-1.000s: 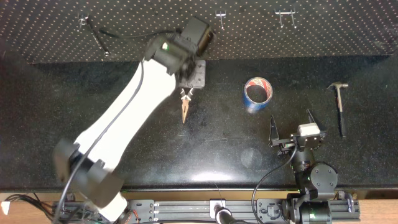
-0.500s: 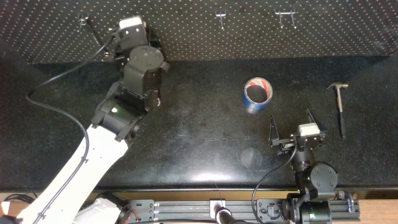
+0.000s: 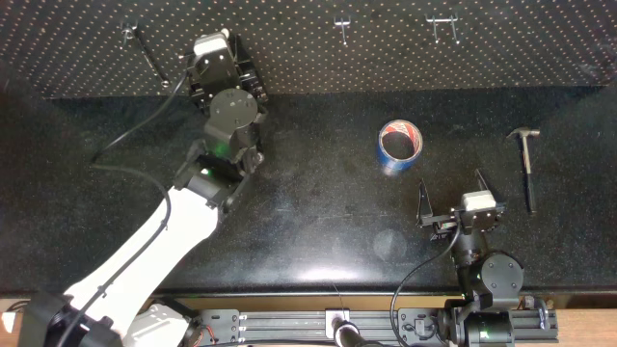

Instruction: Place Tools Onto Pegboard

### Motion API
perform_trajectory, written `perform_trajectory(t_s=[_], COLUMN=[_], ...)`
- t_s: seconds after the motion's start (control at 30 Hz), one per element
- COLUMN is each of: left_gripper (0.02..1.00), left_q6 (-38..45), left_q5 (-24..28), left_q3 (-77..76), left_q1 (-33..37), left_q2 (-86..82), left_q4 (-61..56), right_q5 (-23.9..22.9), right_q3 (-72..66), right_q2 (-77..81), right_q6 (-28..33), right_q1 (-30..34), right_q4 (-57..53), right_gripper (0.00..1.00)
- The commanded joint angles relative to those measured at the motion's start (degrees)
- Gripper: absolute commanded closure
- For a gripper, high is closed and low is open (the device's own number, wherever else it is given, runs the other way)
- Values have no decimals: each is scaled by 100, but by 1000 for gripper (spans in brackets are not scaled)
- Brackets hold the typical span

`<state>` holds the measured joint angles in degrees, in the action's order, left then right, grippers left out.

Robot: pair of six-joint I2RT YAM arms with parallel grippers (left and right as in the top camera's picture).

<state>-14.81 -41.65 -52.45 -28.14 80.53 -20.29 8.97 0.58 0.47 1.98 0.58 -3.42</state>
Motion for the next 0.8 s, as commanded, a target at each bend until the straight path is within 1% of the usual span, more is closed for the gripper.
perform_trajectory(t_s=[0.03, 0.13, 0.27, 0.4, 0.67, 0.8], left_gripper=[989, 989, 989, 991, 991, 991], left_q6=[52, 50, 55, 186, 184, 179], left_q5=[-125, -96, 354, 350, 356, 505], left_q3=[7, 7, 7, 7, 63, 249], left_q1=[111, 162, 238, 238, 282, 345], left_q2=[291, 501, 772, 922, 1097, 1097], left_q4=[-409, -579, -717, -831, -866, -866], right_q5=[9, 9, 9, 9, 9, 9], right_q3=[-35, -35, -35, -35, -35, -35], right_q2=[-42, -42, -42, -42, -42, -42], right_q6=[-48, -46, -46, -48, -48, -48], right_q1=[-35, -35, -35, -35, -35, -35], right_q4=[2, 2, 2, 2, 2, 2], right_gripper=[25, 25, 25, 25, 25, 25])
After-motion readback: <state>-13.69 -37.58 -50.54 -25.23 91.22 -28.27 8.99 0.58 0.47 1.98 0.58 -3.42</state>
